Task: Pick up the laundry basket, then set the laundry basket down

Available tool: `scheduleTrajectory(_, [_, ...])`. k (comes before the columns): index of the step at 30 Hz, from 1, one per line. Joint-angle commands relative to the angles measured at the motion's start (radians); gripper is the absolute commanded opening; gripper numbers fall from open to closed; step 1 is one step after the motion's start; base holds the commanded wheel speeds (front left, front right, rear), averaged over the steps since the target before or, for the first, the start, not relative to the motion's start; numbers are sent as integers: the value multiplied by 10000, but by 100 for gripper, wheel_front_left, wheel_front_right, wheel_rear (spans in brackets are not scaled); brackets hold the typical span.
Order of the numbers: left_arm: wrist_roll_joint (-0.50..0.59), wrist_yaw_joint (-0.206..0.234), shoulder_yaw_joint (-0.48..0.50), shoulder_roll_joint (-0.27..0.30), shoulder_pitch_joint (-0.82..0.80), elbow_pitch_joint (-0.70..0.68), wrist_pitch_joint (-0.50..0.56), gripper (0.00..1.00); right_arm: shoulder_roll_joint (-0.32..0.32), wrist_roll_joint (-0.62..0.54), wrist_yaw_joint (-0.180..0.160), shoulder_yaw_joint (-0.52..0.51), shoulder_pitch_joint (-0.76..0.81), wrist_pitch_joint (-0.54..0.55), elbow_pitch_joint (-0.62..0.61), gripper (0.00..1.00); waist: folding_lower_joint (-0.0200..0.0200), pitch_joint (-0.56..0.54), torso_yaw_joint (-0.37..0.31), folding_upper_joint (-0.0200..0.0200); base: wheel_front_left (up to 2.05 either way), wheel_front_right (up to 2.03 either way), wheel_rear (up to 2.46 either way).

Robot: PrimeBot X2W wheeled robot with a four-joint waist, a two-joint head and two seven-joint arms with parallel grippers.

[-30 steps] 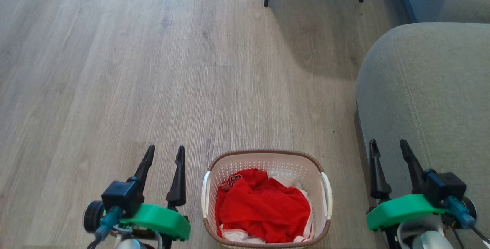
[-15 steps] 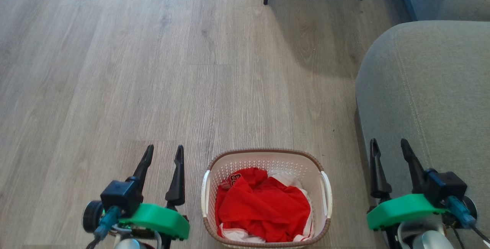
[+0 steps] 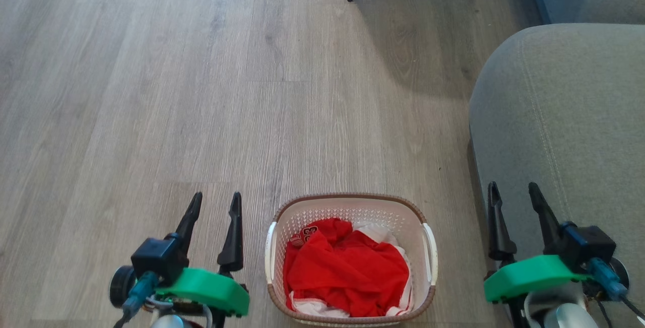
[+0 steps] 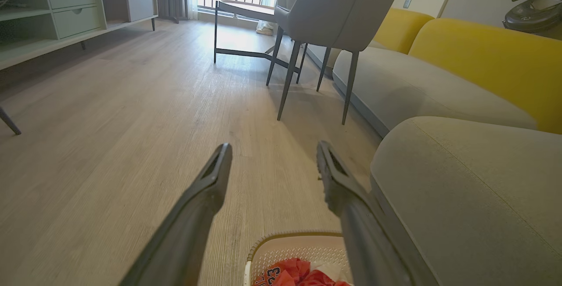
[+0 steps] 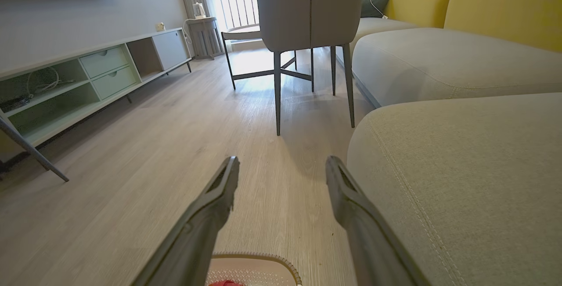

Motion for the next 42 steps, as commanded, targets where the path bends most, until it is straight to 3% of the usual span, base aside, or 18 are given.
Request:
scheduleTrajectory(1, [-40,18,281,-35,-427,-294,-49,100,-64,-1,69,190,-318,-120,-337,100,0,-5,0,-1,0,0,0])
scheduleTrajectory(7, [-176,-43,308,-35,-397,-262,-49,100,-64,22,69,290,-361,-120,-281,100,0,-16,-37,-1,0,0,0])
scheduleTrajectory(8, [-210,-58,317,-36,-402,-256,-49,0,-64,27,69,305,-371,-120,-279,0,0,-7,-41,-1,0,0,0])
scheduleTrajectory(12, [-208,-31,-11,4,160,553,7,0,9,32,-2,57,80,25,570,0,0,-10,-45,-1,0,0,0])
scheduleTrajectory(42, [-3467,-307,600,174,-228,754,672,0,-174,3404,15,-154,-295,682,828,0,0,-48,-267,-1,0,0,0])
